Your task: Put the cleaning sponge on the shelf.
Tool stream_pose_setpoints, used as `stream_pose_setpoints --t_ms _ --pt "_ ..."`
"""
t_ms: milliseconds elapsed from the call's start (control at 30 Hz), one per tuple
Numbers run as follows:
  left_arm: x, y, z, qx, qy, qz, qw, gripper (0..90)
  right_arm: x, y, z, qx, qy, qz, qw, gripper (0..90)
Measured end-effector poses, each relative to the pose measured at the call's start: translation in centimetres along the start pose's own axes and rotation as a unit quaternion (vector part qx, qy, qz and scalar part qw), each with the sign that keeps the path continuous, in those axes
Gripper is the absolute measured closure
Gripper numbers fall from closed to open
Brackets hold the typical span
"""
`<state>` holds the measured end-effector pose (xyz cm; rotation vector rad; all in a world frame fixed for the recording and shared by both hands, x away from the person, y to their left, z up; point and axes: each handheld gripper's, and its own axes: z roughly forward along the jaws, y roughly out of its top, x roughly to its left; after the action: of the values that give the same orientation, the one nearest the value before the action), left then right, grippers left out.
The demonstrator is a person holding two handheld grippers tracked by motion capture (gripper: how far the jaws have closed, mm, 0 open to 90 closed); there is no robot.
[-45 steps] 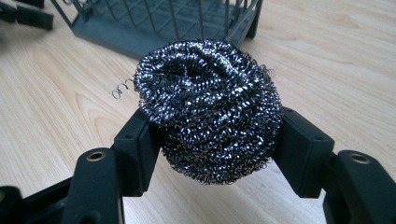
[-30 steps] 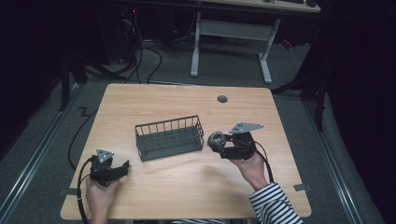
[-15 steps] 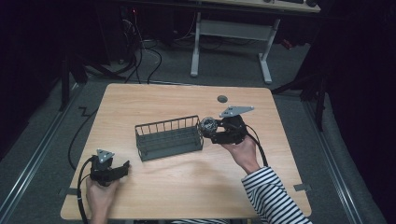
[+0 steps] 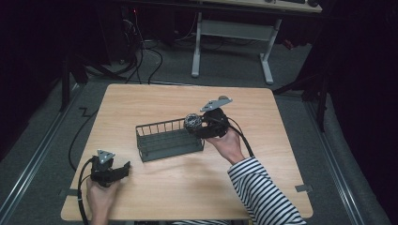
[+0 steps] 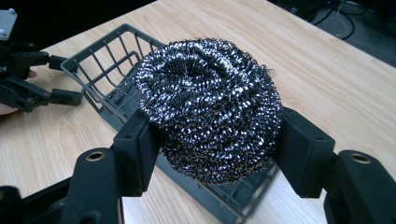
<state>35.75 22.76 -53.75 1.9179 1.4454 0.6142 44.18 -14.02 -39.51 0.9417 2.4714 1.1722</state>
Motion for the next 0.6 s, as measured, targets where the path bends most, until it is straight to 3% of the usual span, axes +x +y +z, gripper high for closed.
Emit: stream_pose_setpoints --t_ms 300,433,600 --pt "0.0 0.0 0.0 0.000 0.000 0.000 1.0000 22.2 0.1 0.1 2.3 0.024 0.005 0.000 0.9997 36.6" --pt "0.0 0.0 0.0 0.000 0.000 0.000 1.0000 22.2 0.3 -0.1 3.5 0.048 -0.006 -0.005 0.9988 36.3" --pt "0.0 0.0 0.0 0.000 0.000 0.000 1.0000 22.2 -0.2 -0.1 4.5 0.064 -0.009 0.011 0.9978 35.9"
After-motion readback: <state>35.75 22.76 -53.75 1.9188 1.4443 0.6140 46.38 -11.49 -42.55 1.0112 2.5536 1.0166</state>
